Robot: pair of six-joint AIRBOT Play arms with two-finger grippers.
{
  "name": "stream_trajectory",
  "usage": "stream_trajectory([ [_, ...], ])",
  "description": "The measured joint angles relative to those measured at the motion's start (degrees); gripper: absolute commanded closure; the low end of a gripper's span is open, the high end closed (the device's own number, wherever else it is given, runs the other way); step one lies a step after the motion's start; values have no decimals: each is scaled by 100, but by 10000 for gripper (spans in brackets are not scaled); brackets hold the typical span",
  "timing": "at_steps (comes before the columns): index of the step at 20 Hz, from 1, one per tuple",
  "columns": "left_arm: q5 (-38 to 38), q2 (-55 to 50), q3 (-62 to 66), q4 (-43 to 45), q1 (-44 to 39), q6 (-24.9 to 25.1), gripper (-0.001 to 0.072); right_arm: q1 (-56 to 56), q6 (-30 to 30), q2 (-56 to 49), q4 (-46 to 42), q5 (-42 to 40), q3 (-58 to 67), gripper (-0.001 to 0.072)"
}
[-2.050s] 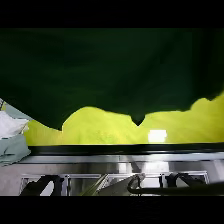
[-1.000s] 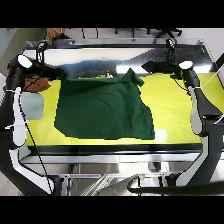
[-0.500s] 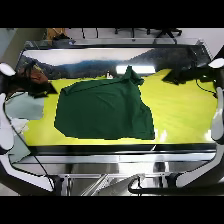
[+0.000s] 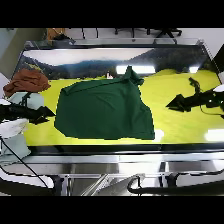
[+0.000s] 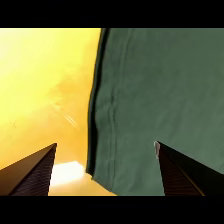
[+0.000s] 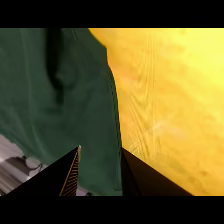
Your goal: Fold the shirts.
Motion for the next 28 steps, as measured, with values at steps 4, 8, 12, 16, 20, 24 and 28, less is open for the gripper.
stream_trajectory([
  [4, -90, -354, -144, -605, 37, 444, 3, -15, -42, 173, -22, -63, -632, 407],
  [8, -721, -619, -199, -833, 26, 765, 4, -15, -90, 232, -20, -70, -850, 407],
  [12, -1416, -706, -221, -699, 22, 717, 12, -15, -151, 247, -90, -66, -940, 372],
  [16, -1652, -726, -223, -444, 22, 538, 242, -17, -166, 249, -260, -70, -1231, 311],
  [20, -1821, -723, -221, -496, 9, 457, 243, -17, -170, 249, -625, -184, -1510, 310],
  [24, -1834, -723, -221, -496, -61, 417, 243, 35, -175, 162, -767, -289, -1639, 311],
  [28, -1808, -723, -221, -496, -96, 415, 408, 262, -302, -70, -433, -343, -1709, 313],
])
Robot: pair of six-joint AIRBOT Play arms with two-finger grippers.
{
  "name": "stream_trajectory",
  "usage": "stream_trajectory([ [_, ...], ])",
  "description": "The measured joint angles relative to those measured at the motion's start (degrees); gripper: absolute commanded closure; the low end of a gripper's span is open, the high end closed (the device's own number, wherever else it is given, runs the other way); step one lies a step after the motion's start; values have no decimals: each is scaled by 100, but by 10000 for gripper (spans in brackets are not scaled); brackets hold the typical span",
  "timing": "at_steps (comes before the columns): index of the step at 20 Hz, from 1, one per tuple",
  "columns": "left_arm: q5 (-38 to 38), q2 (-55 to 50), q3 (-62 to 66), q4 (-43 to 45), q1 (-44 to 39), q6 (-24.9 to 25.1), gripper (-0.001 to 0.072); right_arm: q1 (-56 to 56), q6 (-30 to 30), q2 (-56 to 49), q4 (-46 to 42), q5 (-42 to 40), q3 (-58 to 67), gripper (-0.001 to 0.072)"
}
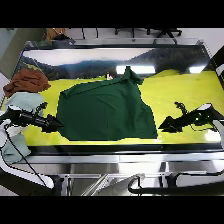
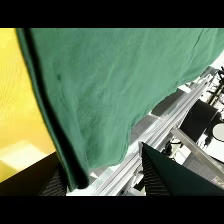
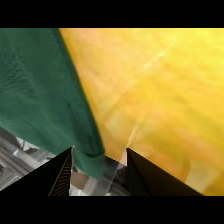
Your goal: Fold the shirts.
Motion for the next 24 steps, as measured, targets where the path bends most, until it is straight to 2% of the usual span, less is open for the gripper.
stream_trajectory([
  [1, 7, 0, 0, 0, -2, 0, 618, 98, -9, -70, 101, -31, -7, 337],
  [2, 11, 0, 0, -2, -4, 0, 665, 223, -46, -149, 188, -90, -9, 386],
  [3, 9, 0, 0, -2, -9, 7, 668, 350, -68, -227, 271, -149, -13, 466],
  [4, -4, 0, 0, -4, -9, 26, 697, 481, -109, -291, 343, -225, -17, 604],
  [5, -26, 0, 0, -7, -9, 48, 698, 621, -175, -341, 407, -321, -20, 681],
  [9, -142, 223, 22, -216, -9, 46, 698, 949, -457, -221, 885, -498, 96, 682],
  [12, -313, 791, 385, -772, -11, 2, 699, 901, -667, 387, 1598, -299, 654, 682],
  [15, -417, 1624, 1169, -1805, -11, -50, 698, 702, -863, 1305, 2175, -358, 1751, 682],
  [18, -146, 2559, 2170, -3283, -2, -85, 698, 577, -1001, 2218, 2441, -793, 3032, 682],
  [21, 424, 3386, 3042, -4614, 81, -61, 698, 525, -1080, 2929, 2341, -1370, 4205, 682],
  [24, 813, 3989, 3731, -5202, 426, -282, 698, 505, -1102, 3265, 1976, -1762, 5084, 682],
])
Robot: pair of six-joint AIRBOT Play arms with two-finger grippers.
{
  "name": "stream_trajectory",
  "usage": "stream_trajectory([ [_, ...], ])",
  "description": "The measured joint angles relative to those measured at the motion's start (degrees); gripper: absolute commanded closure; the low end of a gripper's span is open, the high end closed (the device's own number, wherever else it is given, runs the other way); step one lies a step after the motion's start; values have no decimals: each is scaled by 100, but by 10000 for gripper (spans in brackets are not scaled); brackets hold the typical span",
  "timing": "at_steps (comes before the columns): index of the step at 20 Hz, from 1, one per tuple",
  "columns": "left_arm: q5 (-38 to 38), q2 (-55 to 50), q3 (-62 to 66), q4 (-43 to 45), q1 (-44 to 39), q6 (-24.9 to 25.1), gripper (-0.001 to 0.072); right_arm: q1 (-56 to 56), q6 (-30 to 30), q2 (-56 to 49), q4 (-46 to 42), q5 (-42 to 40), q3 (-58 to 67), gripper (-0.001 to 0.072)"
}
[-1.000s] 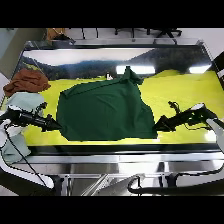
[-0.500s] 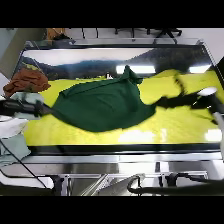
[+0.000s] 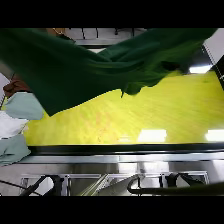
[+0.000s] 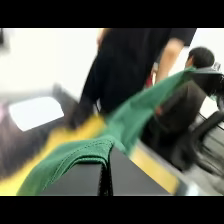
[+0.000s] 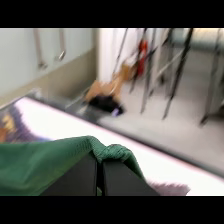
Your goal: Fold the shirts.
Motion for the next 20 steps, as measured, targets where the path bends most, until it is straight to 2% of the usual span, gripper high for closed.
stream_trajectory([
  [3, 9, 308, 352, 85, 638, -442, 698, -9, -2, 68, -369, -234, 490, 682],
  [6, -79, 254, 334, 763, 929, -800, 698, -9, 118, -199, -789, -127, 664, 682],
  [8, -125, 33, 61, 1204, 675, -885, 697, -7, 280, -612, -992, 175, 706, 682],
  [13, 52, -1178, -946, 2778, -662, -780, 697, 177, 444, -2122, -1012, 949, 387, 683],
  [17, 629, -2726, -1423, 3670, -1300, -645, 697, 321, 442, -3477, -1029, 935, -184, 683],
  [20, 732, -4107, -984, 3928, -1456, -614, 697, 356, 437, -4459, -990, 619, -365, 683],
])
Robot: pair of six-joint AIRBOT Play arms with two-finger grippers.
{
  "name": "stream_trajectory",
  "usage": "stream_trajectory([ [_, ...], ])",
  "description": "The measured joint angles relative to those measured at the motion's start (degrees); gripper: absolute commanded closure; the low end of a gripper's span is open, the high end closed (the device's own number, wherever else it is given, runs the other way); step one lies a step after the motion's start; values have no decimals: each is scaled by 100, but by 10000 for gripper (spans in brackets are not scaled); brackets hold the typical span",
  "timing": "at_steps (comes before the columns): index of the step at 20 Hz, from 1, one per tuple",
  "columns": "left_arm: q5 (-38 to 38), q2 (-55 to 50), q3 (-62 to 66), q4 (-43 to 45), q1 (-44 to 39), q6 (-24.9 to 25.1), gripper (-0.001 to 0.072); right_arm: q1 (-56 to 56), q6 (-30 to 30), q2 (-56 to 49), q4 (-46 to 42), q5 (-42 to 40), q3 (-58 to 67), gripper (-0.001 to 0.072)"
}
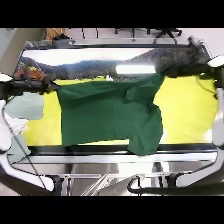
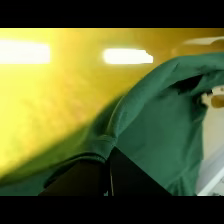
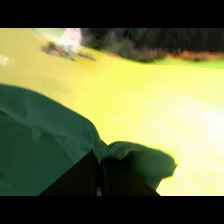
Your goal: Fold the shirts.
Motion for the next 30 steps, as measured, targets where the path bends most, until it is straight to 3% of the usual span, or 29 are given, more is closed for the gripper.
stream_trajectory([
  [6, -133, -1766, 1639, 157, -55, -114, 697, -24, -20, -804, -46, -354, -76, 683],
  [10, -271, -2074, 2229, 378, -68, -153, 697, 4, 190, -901, -605, -72, -216, 683],
  [17, -328, -2166, 2197, 1047, -225, -105, 693, 105, 326, -933, -1027, 4, -669, 679],
  [18, -345, -2170, 2232, 1086, -254, -94, 692, 133, 326, -933, -1019, -2, -688, 599],
  [19, -391, -2170, 2299, 1108, -289, -94, 692, 162, 326, -931, -968, -2, -699, 466],
  [20, -466, -2166, 2376, 1115, -315, -96, 615, 181, 326, -914, -931, 0, -710, 404],
  [21, -562, -2140, 2446, 1147, -337, -105, 313, 192, 339, -872, -890, 4, -713, 332],
  [22, -664, -2083, 2496, 1150, -345, -120, 156, 190, 372, -813, -859, 22, -713, 309],
  [26, -955, -1561, 2406, 1235, -177, -463, 183, -96, 632, -278, -824, 280, -719, 310],
  [30, -1180, -564, 1132, 1416, 205, -645, 182, -678, 822, 494, -811, 826, -1117, 312],
])
